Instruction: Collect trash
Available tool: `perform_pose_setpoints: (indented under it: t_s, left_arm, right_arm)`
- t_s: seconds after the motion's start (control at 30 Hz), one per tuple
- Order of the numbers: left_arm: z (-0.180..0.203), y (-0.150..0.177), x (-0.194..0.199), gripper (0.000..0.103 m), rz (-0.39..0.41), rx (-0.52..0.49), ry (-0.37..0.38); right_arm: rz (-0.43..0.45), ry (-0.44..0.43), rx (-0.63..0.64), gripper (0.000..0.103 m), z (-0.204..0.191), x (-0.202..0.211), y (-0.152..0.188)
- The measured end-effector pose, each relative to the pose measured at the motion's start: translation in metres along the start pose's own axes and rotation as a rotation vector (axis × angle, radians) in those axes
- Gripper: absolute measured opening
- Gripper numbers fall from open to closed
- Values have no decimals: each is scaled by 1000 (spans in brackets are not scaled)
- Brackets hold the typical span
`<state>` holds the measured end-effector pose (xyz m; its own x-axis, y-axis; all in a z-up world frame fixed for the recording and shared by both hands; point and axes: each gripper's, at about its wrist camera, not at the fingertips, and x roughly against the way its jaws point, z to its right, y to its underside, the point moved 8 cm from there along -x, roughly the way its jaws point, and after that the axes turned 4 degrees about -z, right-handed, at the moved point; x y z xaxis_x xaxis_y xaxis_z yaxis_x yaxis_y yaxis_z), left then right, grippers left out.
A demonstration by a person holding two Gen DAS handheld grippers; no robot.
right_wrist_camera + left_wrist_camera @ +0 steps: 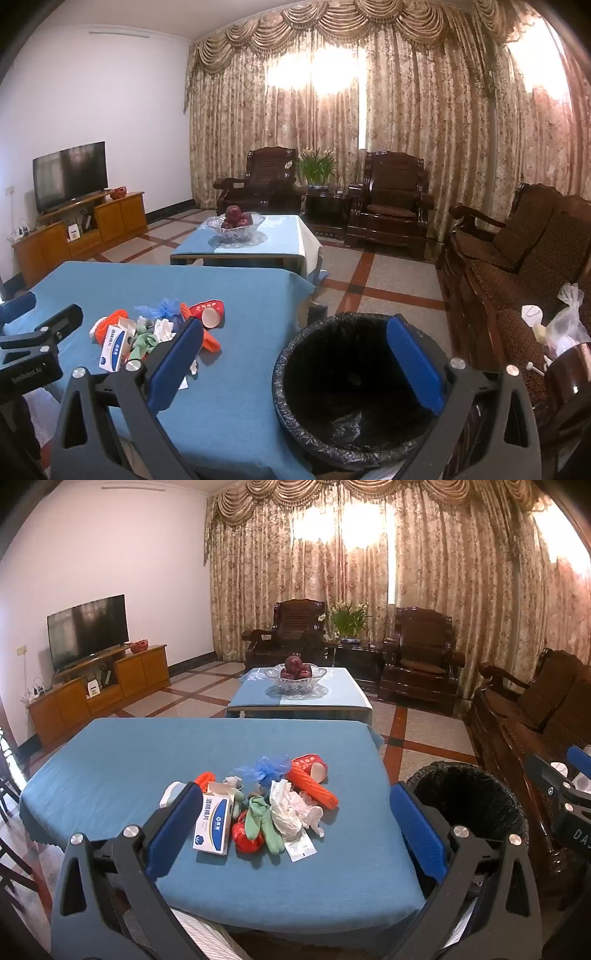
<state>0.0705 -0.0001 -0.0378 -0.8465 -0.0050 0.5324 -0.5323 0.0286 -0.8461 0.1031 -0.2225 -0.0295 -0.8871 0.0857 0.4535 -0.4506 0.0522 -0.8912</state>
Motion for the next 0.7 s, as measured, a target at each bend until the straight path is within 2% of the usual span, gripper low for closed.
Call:
perform_pose_setpoints:
  t_s: [0.7]
  left_arm:
    - [0,0,0,98,1,2,-1]
  right_arm:
    - [-7,-1,-3,97,0,0,0]
